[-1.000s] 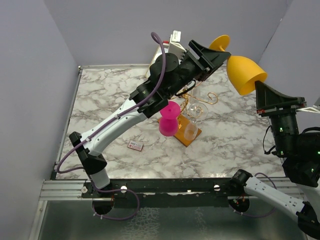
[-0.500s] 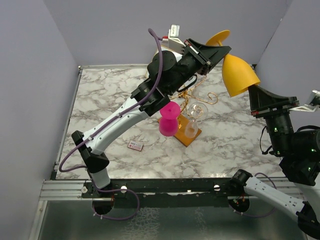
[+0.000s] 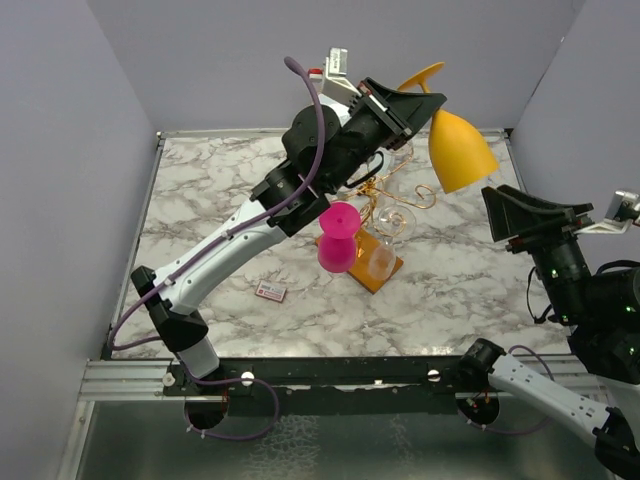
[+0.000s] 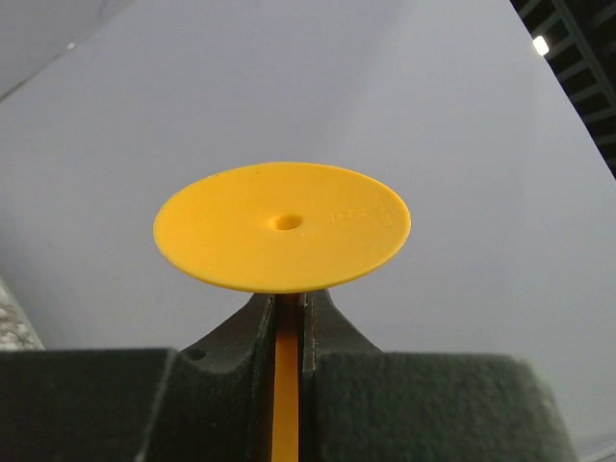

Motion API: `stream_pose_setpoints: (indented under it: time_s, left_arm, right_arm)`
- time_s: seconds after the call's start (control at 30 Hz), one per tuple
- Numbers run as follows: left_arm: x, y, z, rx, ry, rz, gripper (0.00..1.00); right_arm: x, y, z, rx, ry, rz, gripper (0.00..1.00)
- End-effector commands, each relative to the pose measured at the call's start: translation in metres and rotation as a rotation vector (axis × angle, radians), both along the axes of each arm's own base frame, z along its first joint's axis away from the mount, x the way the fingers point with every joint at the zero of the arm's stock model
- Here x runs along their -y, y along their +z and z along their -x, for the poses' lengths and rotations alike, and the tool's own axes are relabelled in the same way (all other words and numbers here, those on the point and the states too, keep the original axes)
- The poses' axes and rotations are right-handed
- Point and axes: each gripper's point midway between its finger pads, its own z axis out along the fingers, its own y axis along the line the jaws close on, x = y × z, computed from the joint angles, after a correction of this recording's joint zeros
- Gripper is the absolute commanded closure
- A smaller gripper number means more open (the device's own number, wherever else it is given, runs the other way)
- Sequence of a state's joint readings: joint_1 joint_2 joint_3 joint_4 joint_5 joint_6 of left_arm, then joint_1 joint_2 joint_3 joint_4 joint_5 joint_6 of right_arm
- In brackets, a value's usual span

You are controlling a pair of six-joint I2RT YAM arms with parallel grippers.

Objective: Place the wine glass upside down on the wine glass rack

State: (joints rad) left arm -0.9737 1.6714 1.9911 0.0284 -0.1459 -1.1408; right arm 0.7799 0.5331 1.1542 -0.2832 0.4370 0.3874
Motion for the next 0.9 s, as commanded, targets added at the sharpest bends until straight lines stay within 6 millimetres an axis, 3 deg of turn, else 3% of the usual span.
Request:
stream_pose_setpoints:
  time_s: [0.0, 0.13, 0.27, 0.43, 0.67, 0.87]
  left_arm:
    - [-0.042, 0.037, -0.001, 0.119, 0.125, 0.033, 1.00]
    - [-0.055, 0.044, 0.000, 0.197, 0.187, 0.012, 1.00]
    - [-0.060, 0.054, 0.011, 0.364, 0.208, -0.017, 1.00]
    - [-0.056, 0.059, 0.023, 0.560, 0.210, -0.107, 1.00]
    - [-0.046, 0.061, 0.051, 0.916, 0.183, -0.220, 1.00]
    - [-0.037, 0.052, 0.071, 1.153, 0.157, -0.288, 1.00]
  right_arm:
    - [-0.010, -0.031, 0.018, -0.046, 0.108, 0.119, 0.50]
    - [-0.010, -0.036, 0.028, -0.072, 0.150, 0.139, 0.50]
    - [-0.002, -0.013, 0.030, -0.097, 0.128, 0.090, 0.50]
    - [-0.006, 0.009, 0.023, -0.192, 0.127, 0.023, 0.51]
    - [-0.026, 0.022, 0.015, -0.298, 0.178, -0.101, 0.52]
    - [-0.035, 0.043, 0.013, -0.300, 0.211, -0.131, 0.52]
